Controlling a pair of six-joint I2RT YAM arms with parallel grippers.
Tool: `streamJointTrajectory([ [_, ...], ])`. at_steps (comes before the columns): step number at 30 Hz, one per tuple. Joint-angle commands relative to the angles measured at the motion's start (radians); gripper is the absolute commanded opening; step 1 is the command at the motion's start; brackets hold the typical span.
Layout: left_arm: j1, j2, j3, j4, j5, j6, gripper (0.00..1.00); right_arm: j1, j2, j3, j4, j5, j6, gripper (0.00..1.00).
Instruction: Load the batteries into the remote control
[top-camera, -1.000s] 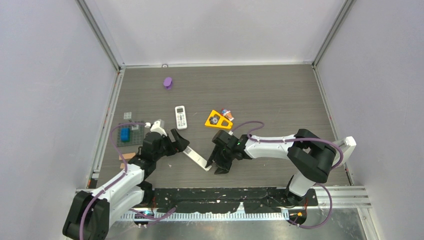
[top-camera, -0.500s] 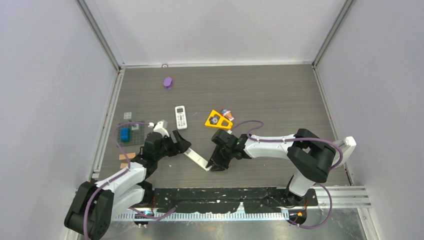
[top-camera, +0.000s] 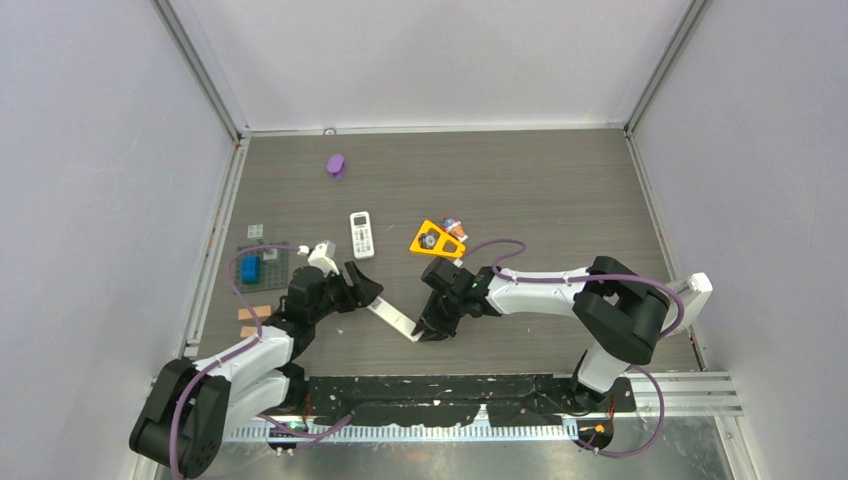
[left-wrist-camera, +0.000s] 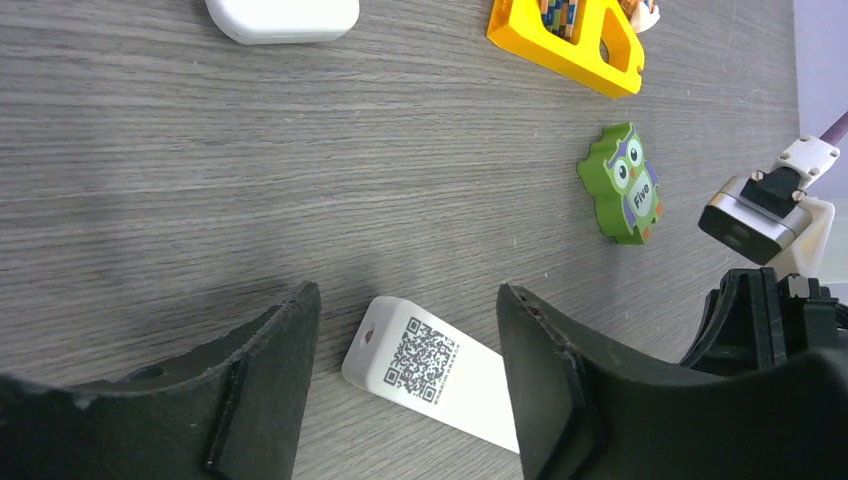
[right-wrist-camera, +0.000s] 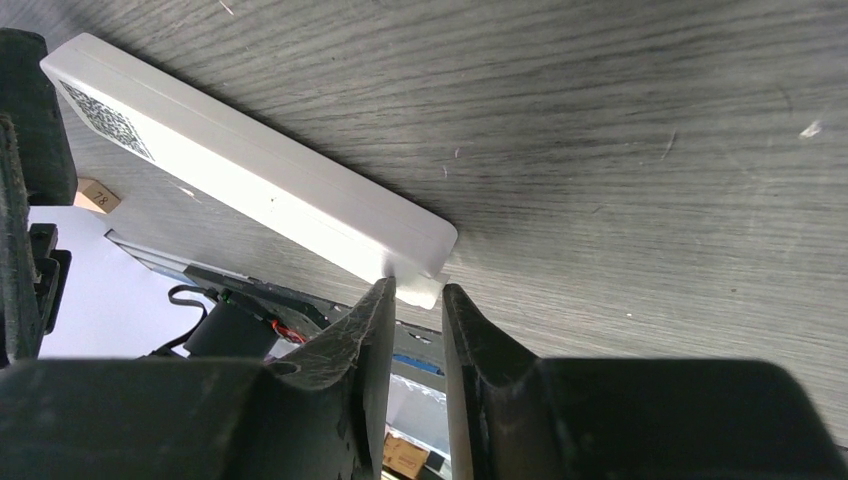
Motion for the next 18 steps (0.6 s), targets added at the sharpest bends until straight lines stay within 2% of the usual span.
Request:
streamJointTrajectory([
  [1, 0.003, 0.004, -0.014, 0.11, 0.026, -0.001, 0.6, -0.011, 0.029, 0.034, -0.034, 0.07, -0.002, 0.27],
  [9, -0.002, 0.063, -0.024, 0.13, 0.112, -0.035, 0.3, -0.011, 0.032, 0.041, -0.041, 0.068, -0.01, 0.25],
  [14, -0.007, 0.058, -0.031, 0.084, 0.101, -0.043, 0.28, -0.011, 0.032, 0.038, -0.04, 0.066, -0.011, 0.25],
  [18, -0.012, 0.049, -0.032, 0.044, 0.077, -0.035, 0.31, -0.011, 0.035, 0.036, -0.036, 0.061, -0.013, 0.25],
])
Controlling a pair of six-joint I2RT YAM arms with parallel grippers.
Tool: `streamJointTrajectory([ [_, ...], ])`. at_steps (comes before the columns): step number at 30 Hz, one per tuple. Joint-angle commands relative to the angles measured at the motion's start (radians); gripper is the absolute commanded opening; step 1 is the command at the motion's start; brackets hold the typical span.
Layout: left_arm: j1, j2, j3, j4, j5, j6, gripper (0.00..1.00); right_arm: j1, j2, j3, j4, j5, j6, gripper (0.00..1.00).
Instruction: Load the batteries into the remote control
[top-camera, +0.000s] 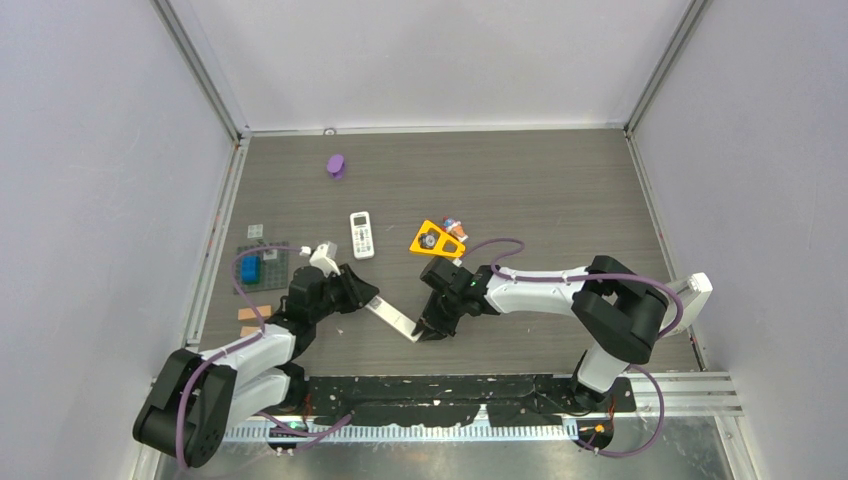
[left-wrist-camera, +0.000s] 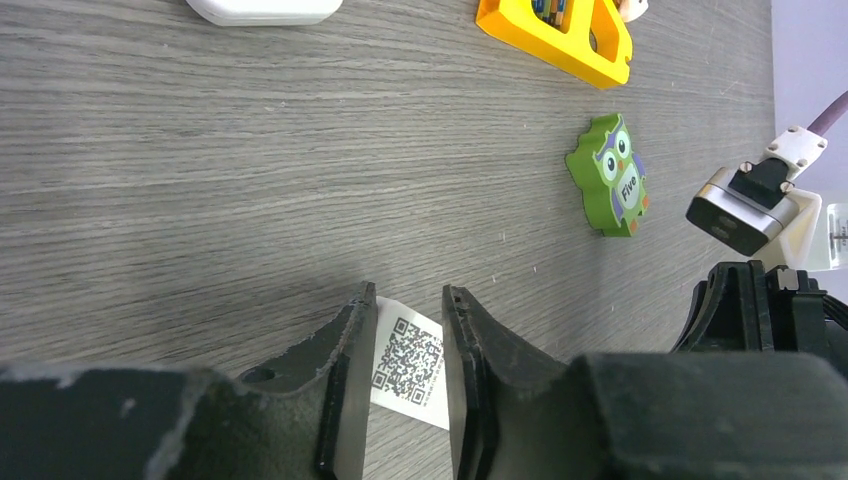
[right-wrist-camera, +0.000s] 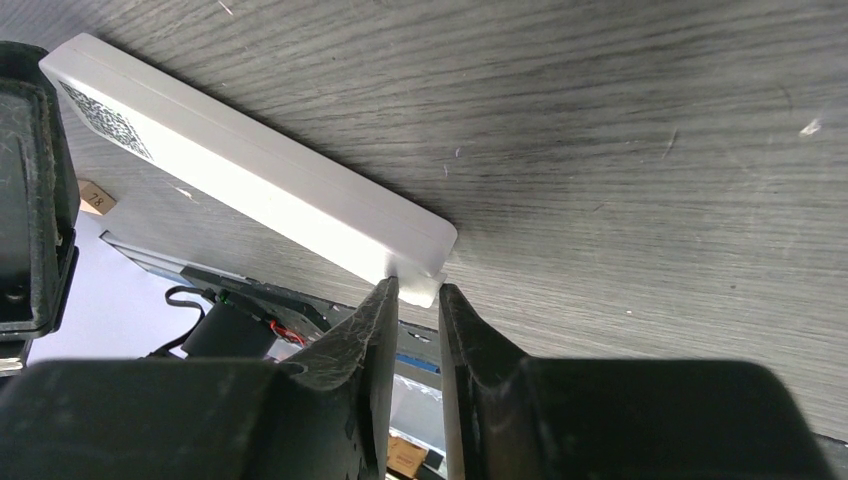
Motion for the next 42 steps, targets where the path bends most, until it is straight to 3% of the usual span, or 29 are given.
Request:
streamJointTrajectory([
  [1, -0.014, -0.011, -0.014, -0.052, 0.016, -0.001, 0.34, -0.011, 0.026, 0.017, -0.012, 0.063, -0.008, 0.25],
  [8, -0.015, -0.021, 0.016, -0.155, -0.032, 0.039, 0.37, -0.011, 0.02, 0.009, 0.008, 0.067, -0.016, 0.26],
  [21, -0.027, 0.067, 0.009, -0.075, 0.041, 0.014, 0.07, -0.011, 0.031, 0.016, 0.035, 0.062, -0.025, 0.18],
  [35, -0.079, 0.114, -0.068, 0.041, 0.057, -0.048, 0.0, -0.02, 0.078, 0.055, 0.052, 0.072, -0.046, 0.16],
  [42, -0.081, 0.084, -0.046, -0.005, 0.039, -0.043, 0.0, -0.02, 0.073, 0.07, 0.068, 0.073, -0.08, 0.18],
])
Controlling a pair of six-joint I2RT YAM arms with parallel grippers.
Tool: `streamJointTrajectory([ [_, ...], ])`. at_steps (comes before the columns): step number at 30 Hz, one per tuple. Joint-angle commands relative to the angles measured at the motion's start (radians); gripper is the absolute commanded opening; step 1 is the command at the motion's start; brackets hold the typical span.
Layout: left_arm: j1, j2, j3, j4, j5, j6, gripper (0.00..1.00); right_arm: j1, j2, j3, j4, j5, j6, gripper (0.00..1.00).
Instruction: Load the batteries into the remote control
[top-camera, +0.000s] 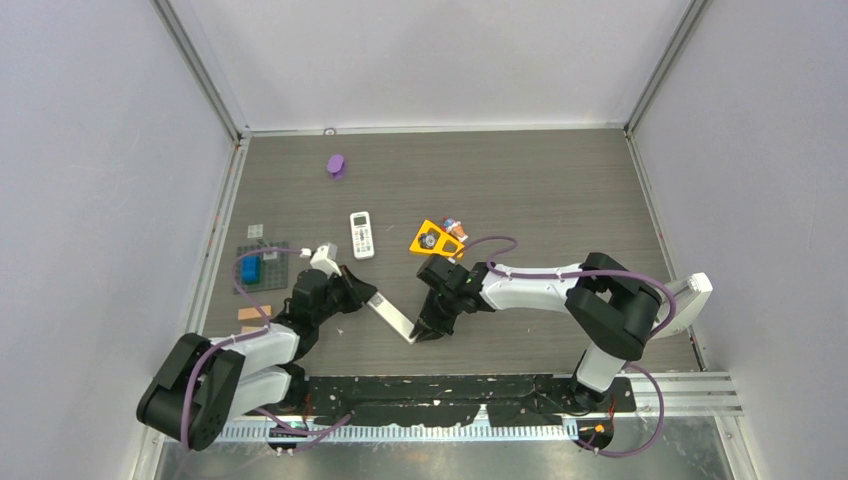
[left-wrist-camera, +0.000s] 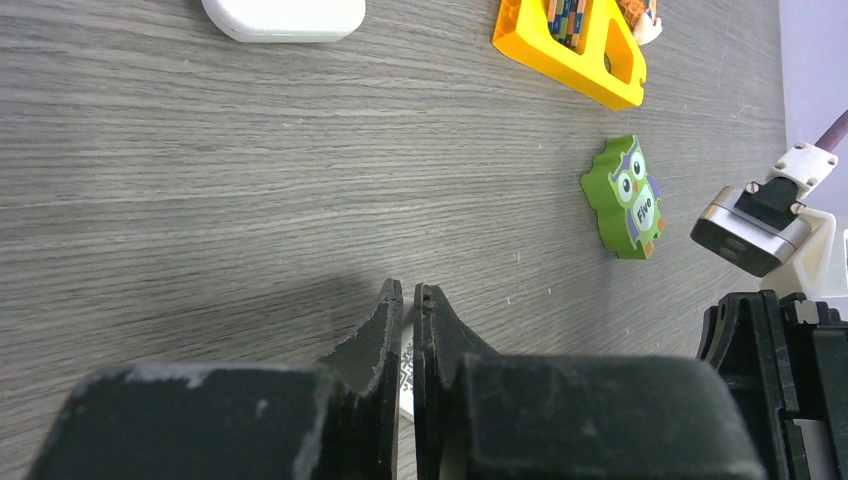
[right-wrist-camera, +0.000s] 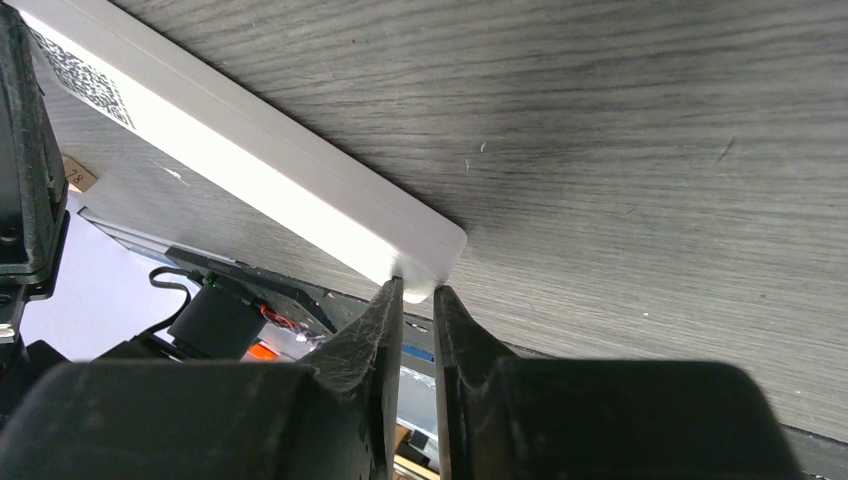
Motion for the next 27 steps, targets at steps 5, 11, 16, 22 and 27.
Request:
streamJointTrajectory([
  [5, -0.044, -0.136, 0.105, -0.388, 0.022, 0.045, 0.15, -0.025, -0.033, 0.049, 0.076, 0.108, -0.127, 0.36],
  [11, -0.035, -0.254, 0.348, -0.668, -0.138, 0.157, 0.38, -0.039, -0.22, 0.023, 0.023, 0.172, -0.298, 0.53],
  [16, -0.025, -0.306, 0.48, -0.83, -0.223, 0.196, 0.49, -0.04, -0.261, 0.067, 0.042, 0.177, -0.55, 0.66],
  [22, -0.018, -0.419, 0.526, -0.993, -0.316, 0.146, 0.6, 0.01, -0.13, 0.181, -0.051, 0.196, -1.072, 0.86],
  [27, -0.019, -0.506, 0.558, -1.14, -0.428, 0.092, 0.8, 0.105, -0.02, 0.23, -0.102, 0.307, -1.223, 0.87],
])
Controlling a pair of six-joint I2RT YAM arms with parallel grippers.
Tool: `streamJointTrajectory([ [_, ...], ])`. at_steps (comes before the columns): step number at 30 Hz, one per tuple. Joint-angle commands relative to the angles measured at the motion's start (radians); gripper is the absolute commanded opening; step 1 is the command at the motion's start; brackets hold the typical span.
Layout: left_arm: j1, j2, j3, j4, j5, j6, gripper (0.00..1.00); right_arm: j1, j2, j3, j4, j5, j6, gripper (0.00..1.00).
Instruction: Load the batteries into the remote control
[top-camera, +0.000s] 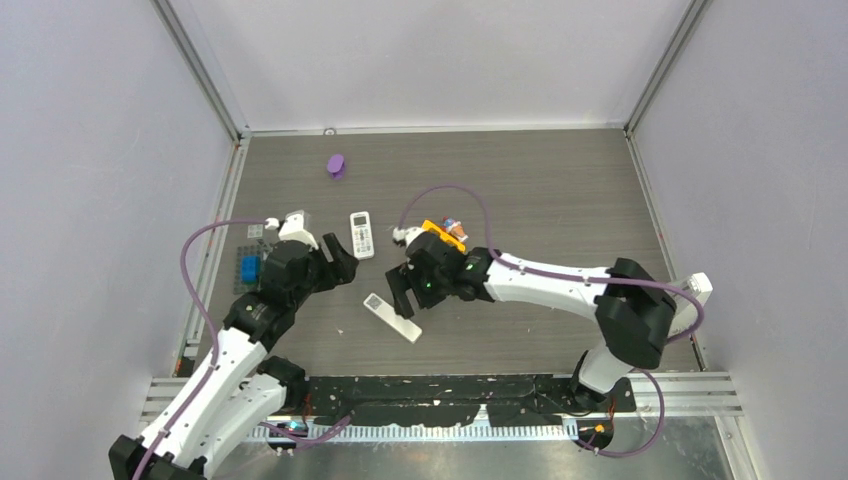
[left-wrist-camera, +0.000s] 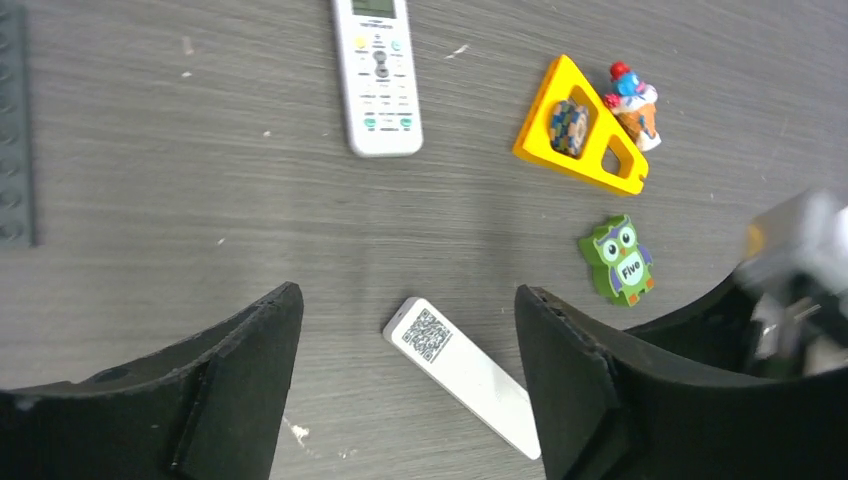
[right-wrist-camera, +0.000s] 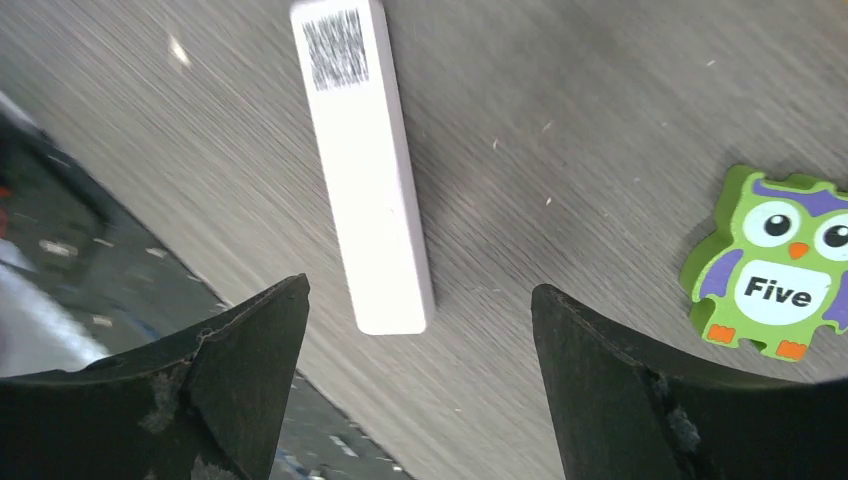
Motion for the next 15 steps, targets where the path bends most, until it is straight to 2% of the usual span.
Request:
streamJointTrajectory([
  [1, 0.004, -0.073, 0.062, -0.16, -0.128, -0.048, 0.84, 0.078, 0.076, 0.061, -0.078, 0.132, -0.257, 0.87],
  [6, 0.005, -0.146, 0.051, -0.187, -0.109, -0.07, 0.99, 0.12, 0.155, 0.078, -0.068, 0.163, -0.286, 0.87],
  [15, 0.005, -0.186, 0.068, -0.226, -0.099, -0.084, 1.0, 0.135, 0.202, 0.081, -0.031, 0.127, -0.295, 0.84],
])
